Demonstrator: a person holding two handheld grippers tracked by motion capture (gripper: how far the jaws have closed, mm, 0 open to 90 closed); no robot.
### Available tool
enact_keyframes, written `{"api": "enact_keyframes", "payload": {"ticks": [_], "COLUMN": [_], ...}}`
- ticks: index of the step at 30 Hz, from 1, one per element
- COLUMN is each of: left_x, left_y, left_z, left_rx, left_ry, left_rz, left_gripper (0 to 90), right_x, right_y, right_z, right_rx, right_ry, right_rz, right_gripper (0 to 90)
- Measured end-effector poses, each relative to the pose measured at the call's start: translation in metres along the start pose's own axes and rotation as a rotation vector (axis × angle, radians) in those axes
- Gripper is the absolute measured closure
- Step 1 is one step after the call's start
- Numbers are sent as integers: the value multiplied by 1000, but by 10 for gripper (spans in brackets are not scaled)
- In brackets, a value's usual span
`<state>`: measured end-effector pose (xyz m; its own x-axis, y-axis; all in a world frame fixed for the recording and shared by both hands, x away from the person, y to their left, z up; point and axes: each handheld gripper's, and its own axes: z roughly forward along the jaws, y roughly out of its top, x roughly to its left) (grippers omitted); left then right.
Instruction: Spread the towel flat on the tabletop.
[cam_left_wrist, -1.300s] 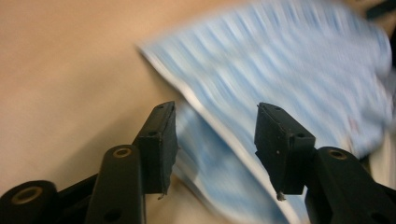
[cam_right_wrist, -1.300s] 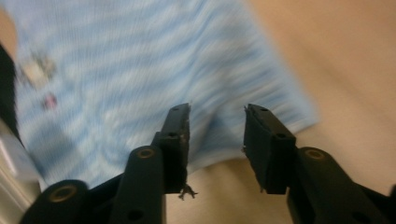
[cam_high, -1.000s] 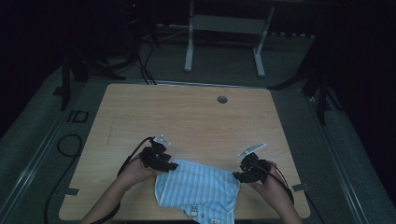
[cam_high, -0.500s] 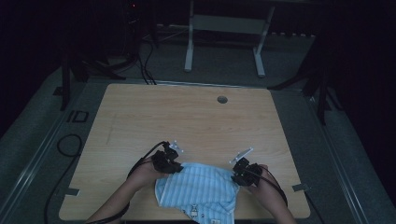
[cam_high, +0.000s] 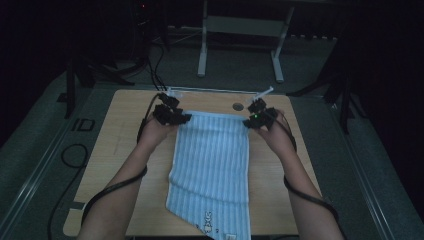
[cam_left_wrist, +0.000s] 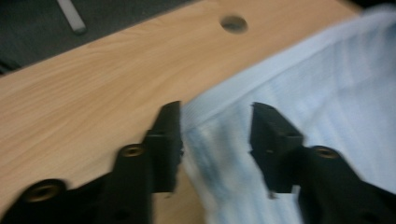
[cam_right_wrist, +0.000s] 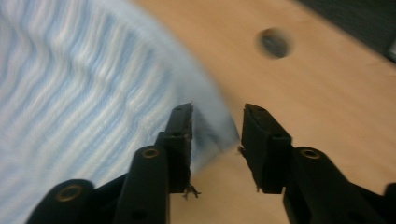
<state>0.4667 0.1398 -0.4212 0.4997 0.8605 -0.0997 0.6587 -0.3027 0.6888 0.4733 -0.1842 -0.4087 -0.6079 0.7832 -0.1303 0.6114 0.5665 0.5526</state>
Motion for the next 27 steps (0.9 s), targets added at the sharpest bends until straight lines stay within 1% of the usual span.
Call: {"api": "enact_keyframes", "payload": {"ticks": [1, 2, 3, 4, 5, 6, 8, 9, 10, 11, 12, 14, 15, 17, 18, 19, 20, 21, 22, 23, 24, 25, 26, 27], "left_x": [3, 4, 4, 3, 1, -1, -6, -10, -14, -18, -22, -30, -33, -40, -42, -45, -49, -51, -53, -55, -58, -61, -62, -63], "left_y": [-1, -3, -6, -10, -15, -20, -30, -35, -41, -46, -53, -69, -74, -90, -98, -105, -113, -118, -124, -130, -136, -141, -145, -149], "left_z": [0, 1, 2, 3, 5, 7, 14, 16, 18, 19, 19, 18, 17, 13, 10, 8, 6, 4, 4, 4, 5, 6, 8, 10], "left_rx": [13, 21, 36, 44, 52, 63, 104, 122, 140, 152, 151, 161, 158, 166, 164, 169, 178, 185, 191, 209, 231, 251, 265, 279], "left_ry": [-17, -42, -72, -87, -111, -136, -160, -170, -186, -196, -202, -228, -242, -268, -294, -309, -312, -314, -327, -335, -328, -324, -321, -317], "left_rz": [0, -3, 1, 12, 22, 36, 53, 62, 70, 90, 101, 120, 124, 145, 152, 170, 188, 202, 205, 206, 222, 236, 245, 245], "left_gripper": [458, 409, 393, 394, 394, 397, 417, 417, 417, 417, 418, 419, 422, 433, 448, 488, 495, 534, 633, 649, 658, 725, 726, 740], "right_x": [-7, -7, -6, -4, -3, 0, 8, 11, 15, 20, 25, 35, 41, 52, 58, 62, 67, 72, 76, 80, 83, 87, 90, 94], "right_y": [9, 10, 9, 6, 3, -2, -12, -18, -24, -29, -36, -48, -57, -68, -74, -81, -87, -94, -98, -103, -108, -112, -115, -118], "right_z": [4, 7, 9, 12, 16, 20, 31, 36, 40, 43, 44, 46, 45, 43, 41, 39, 36, 34, 33, 31, 30, 29, 29, 30], "right_rx": [15, 20, 36, 49, 48, 60, 97, 115, 125, 131, 137, 132, 131, 145, 150, 153, 155, 154, 161, 164, 161, 165, 170, 172], "right_ry": [14, 13, 8, 16, 36, 52, 67, 74, 93, 115, 129, 160, 181, 193, 197, 207, 213, 226, 233, 236, 242, 254, 251, 239], "right_rz": [26, 17, 0, -2, -1, -5, -26, -27, -26, -32, -35, -43, -43, -65, -75, -87, -89, -92, -100, -102, -99, -101, -109, -119], "right_gripper": [582, 576, 565, 564, 564, 560, 548, 542, 539, 526, 522, 528, 587, 610, 652, 725, 732, 783, 817, 818, 825, 841, 841, 845]}}
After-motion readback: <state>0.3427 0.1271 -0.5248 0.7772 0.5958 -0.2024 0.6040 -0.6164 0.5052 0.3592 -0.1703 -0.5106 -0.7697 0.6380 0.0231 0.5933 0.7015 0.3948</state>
